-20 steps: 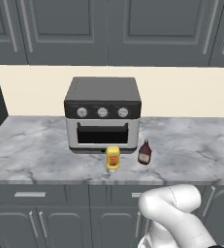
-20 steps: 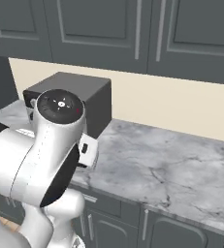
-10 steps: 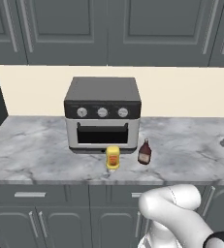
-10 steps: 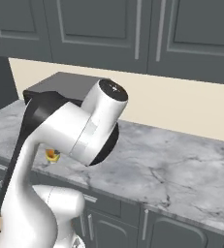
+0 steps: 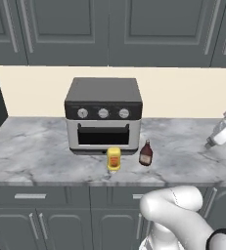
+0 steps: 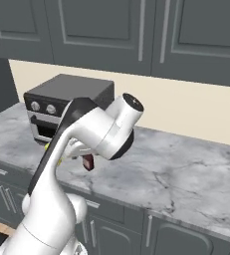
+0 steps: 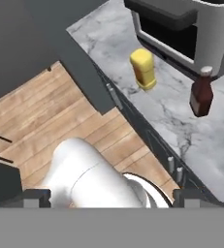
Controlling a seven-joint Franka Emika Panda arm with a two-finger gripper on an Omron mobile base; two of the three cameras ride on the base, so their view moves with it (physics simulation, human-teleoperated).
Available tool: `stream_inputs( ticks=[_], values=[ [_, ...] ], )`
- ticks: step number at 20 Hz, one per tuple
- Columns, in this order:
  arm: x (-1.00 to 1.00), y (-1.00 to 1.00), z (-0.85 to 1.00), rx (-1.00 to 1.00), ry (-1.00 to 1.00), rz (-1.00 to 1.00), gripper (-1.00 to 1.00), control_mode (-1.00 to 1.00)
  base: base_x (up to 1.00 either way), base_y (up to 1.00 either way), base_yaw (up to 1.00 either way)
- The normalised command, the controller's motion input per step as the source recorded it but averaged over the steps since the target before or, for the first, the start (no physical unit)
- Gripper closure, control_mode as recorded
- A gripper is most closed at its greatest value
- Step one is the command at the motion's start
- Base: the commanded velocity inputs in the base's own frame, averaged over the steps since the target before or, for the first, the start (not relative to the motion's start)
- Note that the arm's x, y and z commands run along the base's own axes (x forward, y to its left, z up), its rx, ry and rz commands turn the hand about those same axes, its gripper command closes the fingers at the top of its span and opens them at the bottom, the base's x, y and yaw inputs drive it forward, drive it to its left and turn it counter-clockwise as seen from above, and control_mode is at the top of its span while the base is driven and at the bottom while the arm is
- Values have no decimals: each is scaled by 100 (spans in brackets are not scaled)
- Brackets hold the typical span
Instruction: Place the ketchup and mustard from the counter to the top shelf of the fridge. If the existing items in the fridge are on the top shelf, move them to other shelves.
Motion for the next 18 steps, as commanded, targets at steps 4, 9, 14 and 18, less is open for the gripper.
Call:
stream_inputs(
  ticks=[4,9,14,18],
  values=[
    [66,4,-41,2,-19,20,-100,-100,0,0,0],
    [55,16,-37,3,-18,15,-100,-100,0,0,0],
    [37,23,-30,15,-13,12,-100,-100,0,0,0],
    [28,15,-30,21,-13,13,-100,-100,0,0,0]
  ],
)
